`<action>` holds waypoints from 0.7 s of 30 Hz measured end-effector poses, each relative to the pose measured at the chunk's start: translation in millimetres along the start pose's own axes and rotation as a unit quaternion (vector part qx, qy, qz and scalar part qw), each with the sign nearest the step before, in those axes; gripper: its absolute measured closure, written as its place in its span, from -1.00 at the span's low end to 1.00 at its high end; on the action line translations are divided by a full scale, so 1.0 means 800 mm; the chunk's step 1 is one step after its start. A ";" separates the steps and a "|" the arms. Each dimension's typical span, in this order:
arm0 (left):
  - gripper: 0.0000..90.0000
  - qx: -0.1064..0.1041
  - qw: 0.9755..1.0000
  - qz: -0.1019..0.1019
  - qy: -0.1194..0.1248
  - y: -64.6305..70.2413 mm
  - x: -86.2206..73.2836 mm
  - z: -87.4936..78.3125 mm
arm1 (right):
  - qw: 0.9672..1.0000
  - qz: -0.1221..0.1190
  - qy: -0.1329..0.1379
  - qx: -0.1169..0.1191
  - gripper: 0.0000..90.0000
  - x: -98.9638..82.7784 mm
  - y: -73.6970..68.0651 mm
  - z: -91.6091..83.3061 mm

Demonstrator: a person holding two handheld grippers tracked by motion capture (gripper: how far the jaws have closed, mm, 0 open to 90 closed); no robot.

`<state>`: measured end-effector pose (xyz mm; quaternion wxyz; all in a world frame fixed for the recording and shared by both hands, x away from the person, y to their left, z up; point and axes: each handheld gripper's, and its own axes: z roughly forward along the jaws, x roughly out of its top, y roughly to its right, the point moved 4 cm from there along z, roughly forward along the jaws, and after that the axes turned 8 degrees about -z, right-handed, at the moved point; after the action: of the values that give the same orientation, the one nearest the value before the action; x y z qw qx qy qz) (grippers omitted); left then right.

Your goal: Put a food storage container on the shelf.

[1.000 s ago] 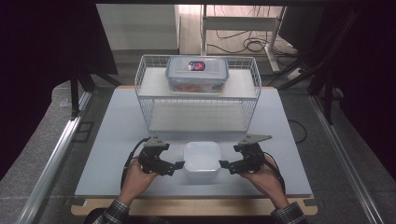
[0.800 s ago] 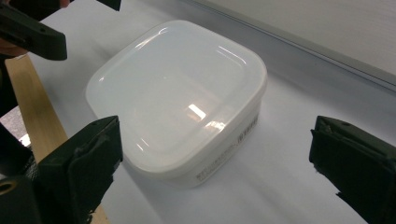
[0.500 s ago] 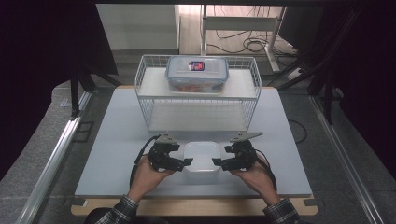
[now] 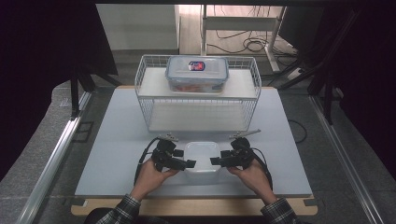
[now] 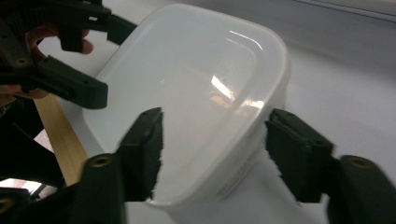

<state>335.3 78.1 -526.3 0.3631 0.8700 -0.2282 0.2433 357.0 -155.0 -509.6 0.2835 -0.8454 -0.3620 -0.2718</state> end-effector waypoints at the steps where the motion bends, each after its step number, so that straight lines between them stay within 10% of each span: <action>1: -0.25 -0.001 1.000 -0.005 0.001 0.001 -0.003 -0.003 | 1.000 0.001 0.002 0.002 0.03 -0.002 0.000 -0.003; 16: 0.74 0.036 0.998 -0.015 0.058 0.011 -0.007 -0.026 | 0.998 0.023 0.057 -0.032 0.74 -0.010 -0.011 -0.031; 21: 0.75 0.040 0.997 -0.018 0.067 0.010 -0.008 -0.025 | 0.996 0.004 0.070 -0.052 0.74 -0.010 -0.016 -0.030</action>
<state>320.7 89.4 -513.5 0.3470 0.8697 -0.1776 0.3029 336.3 -167.6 -494.9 0.2652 -0.8391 -0.3236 -0.3476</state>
